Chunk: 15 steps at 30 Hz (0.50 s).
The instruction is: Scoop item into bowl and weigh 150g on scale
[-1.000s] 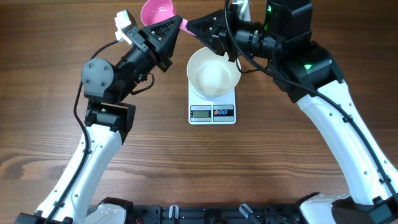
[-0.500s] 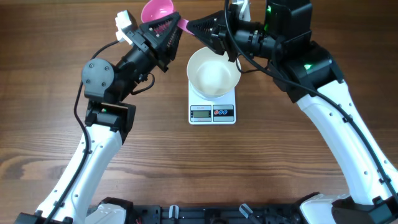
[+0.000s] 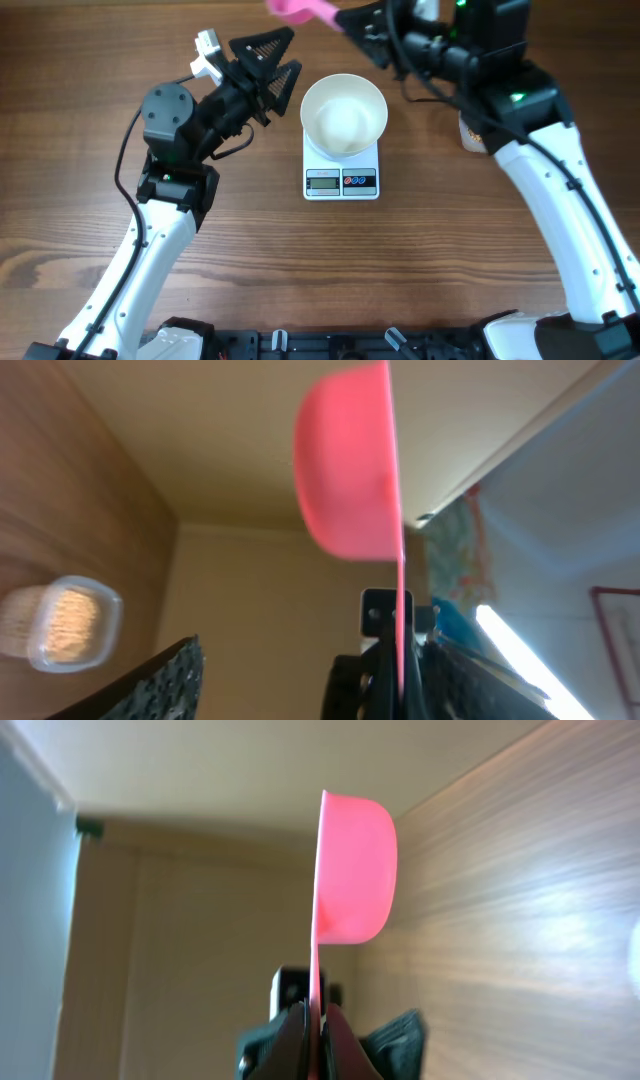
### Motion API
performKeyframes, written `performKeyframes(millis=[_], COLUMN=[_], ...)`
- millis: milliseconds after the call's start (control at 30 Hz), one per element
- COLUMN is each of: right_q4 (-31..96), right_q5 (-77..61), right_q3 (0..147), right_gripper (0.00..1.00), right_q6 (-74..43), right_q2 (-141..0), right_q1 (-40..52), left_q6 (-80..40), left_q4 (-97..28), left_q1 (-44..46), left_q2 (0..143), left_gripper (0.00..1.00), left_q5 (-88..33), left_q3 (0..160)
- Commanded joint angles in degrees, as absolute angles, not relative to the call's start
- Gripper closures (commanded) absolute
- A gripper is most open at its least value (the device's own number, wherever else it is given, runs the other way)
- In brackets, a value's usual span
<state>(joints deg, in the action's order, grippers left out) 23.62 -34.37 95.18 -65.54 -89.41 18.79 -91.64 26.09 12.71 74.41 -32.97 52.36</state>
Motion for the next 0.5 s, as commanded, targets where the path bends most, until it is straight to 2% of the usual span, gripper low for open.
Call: performKeyframes(millis=[0,300,467], right_q4=[25.89,34.81,43.18], right_q5=[-33.41,-32.95,-32.45], right_q3=[96.05,96.05,96.05], right_gripper=[0.96,0.95,0.95], right_q6=[-61.17,-52.38,-41.01], right_q2=[-88.90,-85.34,-83.33], right_q1=[14.17,3.79,-2.24], left_q6=[-81.14,-69.17,-60.36], left_q4=[22.63,17.23,13.56], left_q1=[12.80,12.80,12.80], left_q2=[73.93,73.93,73.93], left_gripper=[0.21,0.12,0.09], left_q5=[-34.06,-34.09,-35.24], left_q3=[52.88,52.88,52.88])
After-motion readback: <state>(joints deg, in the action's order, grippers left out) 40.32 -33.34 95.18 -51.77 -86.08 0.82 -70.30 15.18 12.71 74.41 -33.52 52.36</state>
